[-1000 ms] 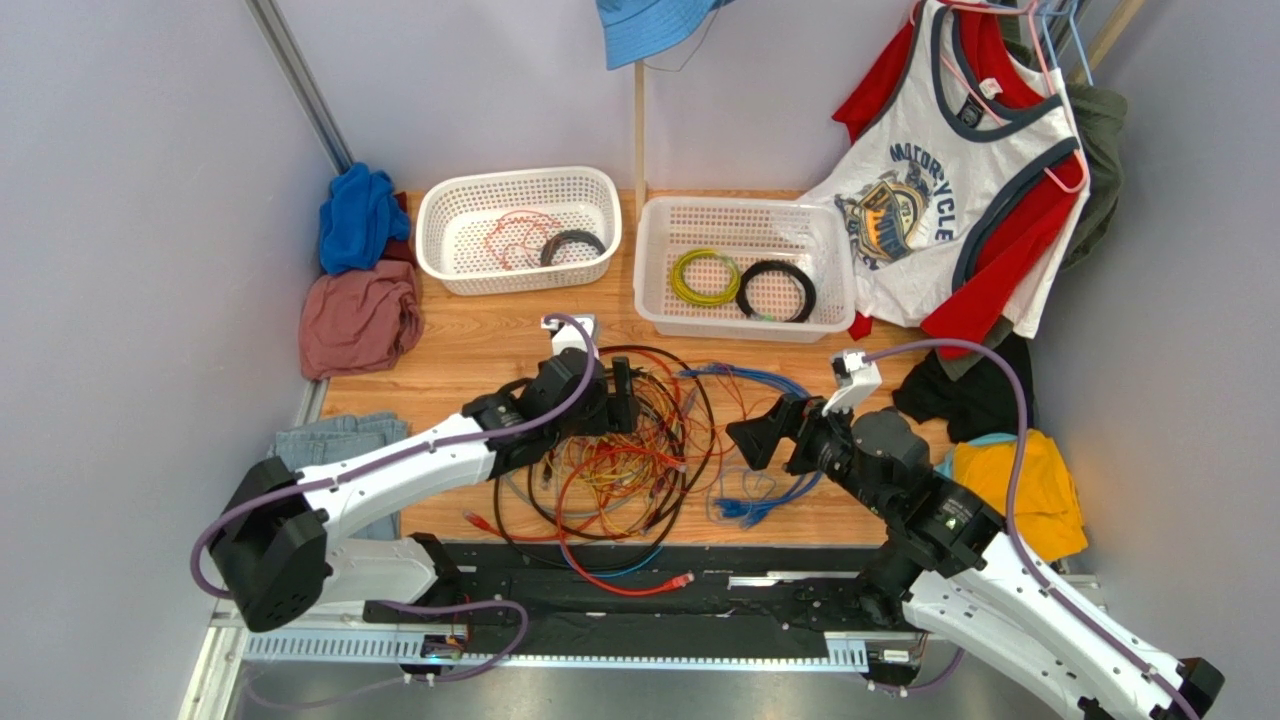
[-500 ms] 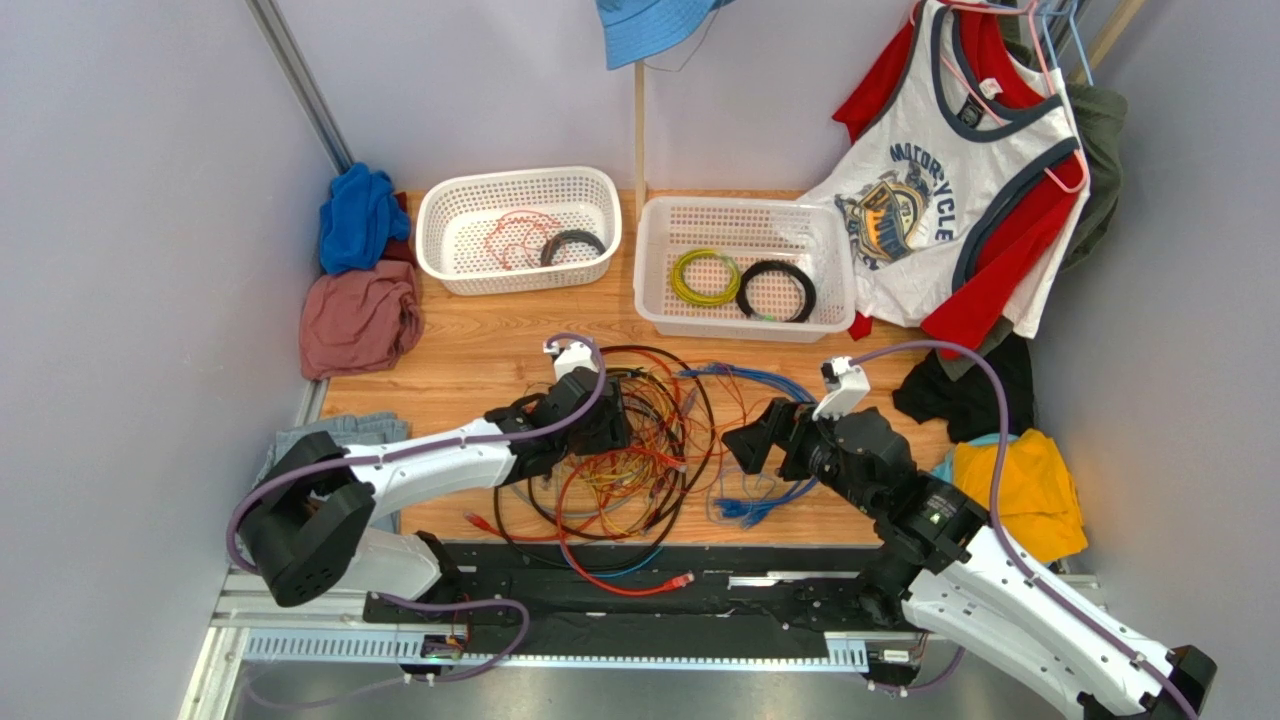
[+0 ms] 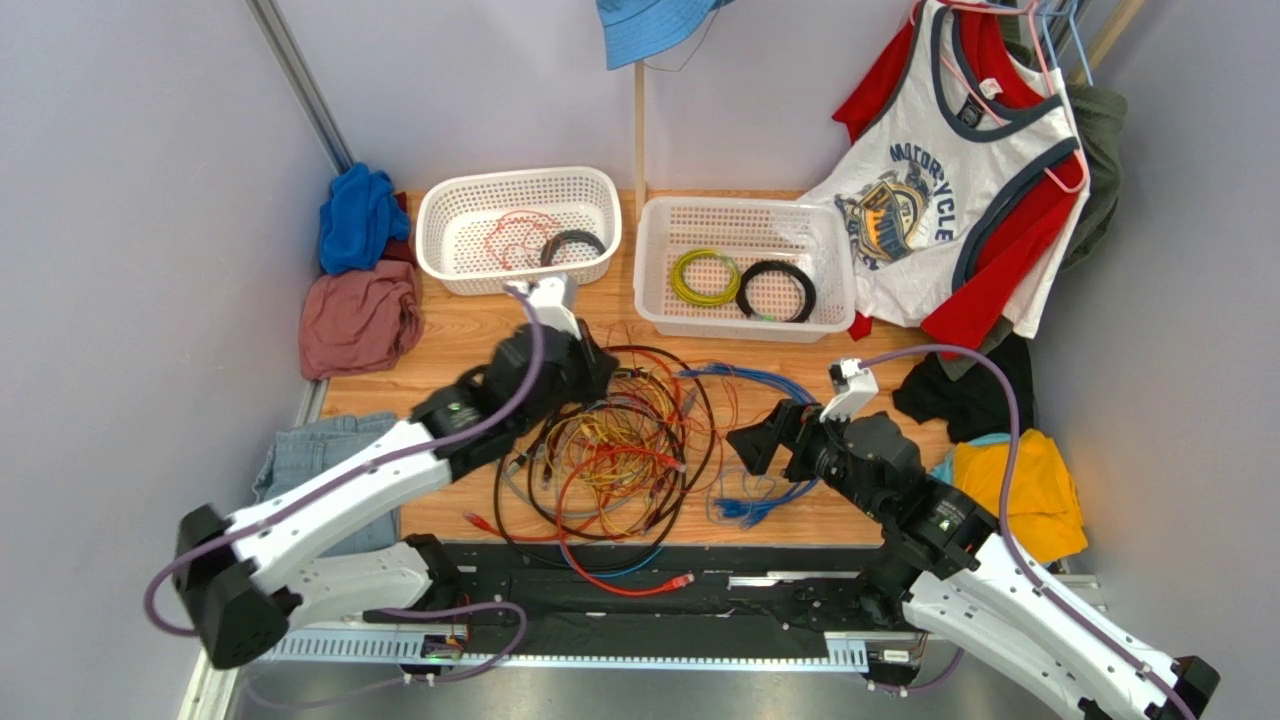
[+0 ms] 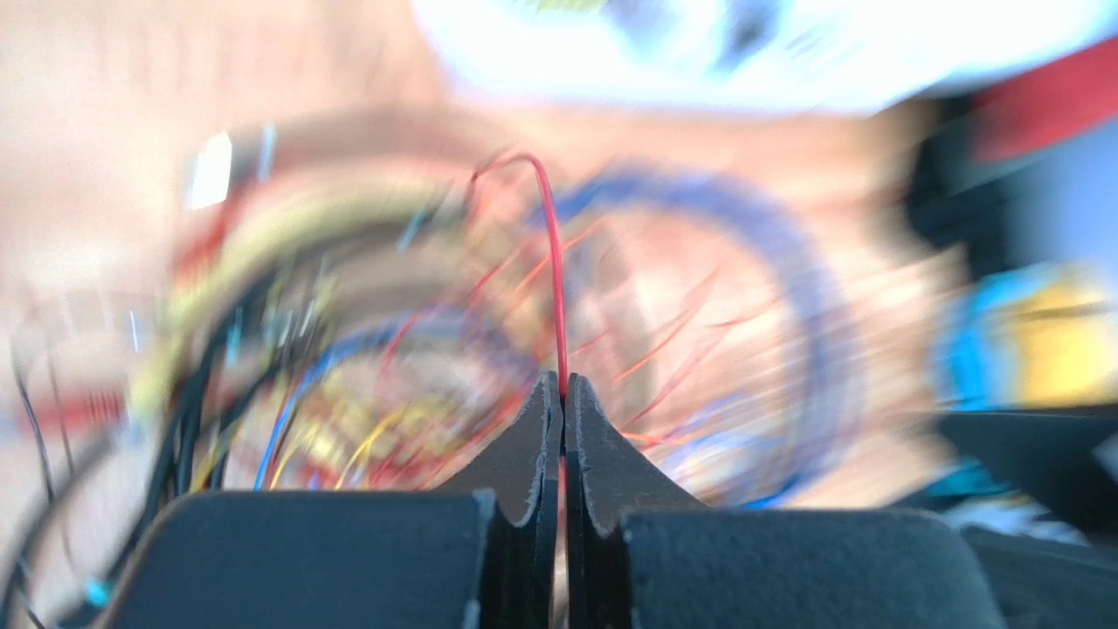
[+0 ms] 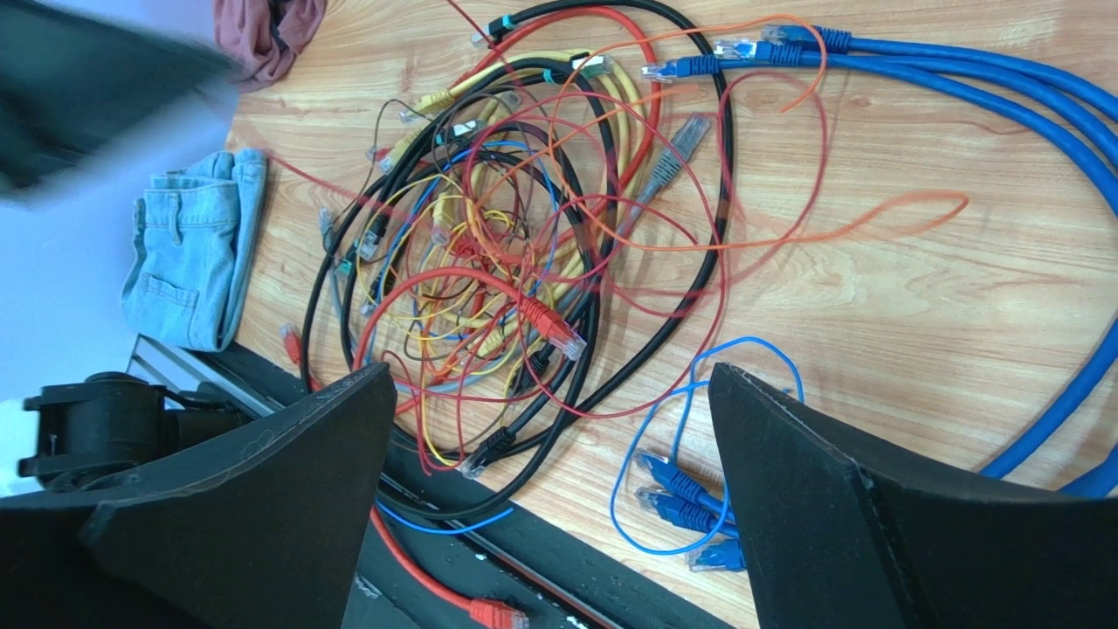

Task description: Untangle the cables

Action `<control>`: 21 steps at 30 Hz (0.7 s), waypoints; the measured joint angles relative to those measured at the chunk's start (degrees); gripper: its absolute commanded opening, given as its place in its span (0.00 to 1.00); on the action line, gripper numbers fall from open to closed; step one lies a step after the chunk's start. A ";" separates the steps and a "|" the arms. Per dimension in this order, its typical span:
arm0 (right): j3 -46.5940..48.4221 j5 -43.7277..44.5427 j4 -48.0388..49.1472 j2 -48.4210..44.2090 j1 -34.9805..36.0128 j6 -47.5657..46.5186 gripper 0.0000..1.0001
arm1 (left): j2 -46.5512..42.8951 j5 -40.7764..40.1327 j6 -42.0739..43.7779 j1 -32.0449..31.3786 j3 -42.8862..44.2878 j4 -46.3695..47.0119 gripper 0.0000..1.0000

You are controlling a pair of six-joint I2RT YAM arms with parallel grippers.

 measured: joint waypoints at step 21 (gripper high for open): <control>1.95 -0.63 0.35 2.25 0.07 -2.64 0.96 | -8.24 -5.14 24.15 0.00 49.42 -19.71 0.00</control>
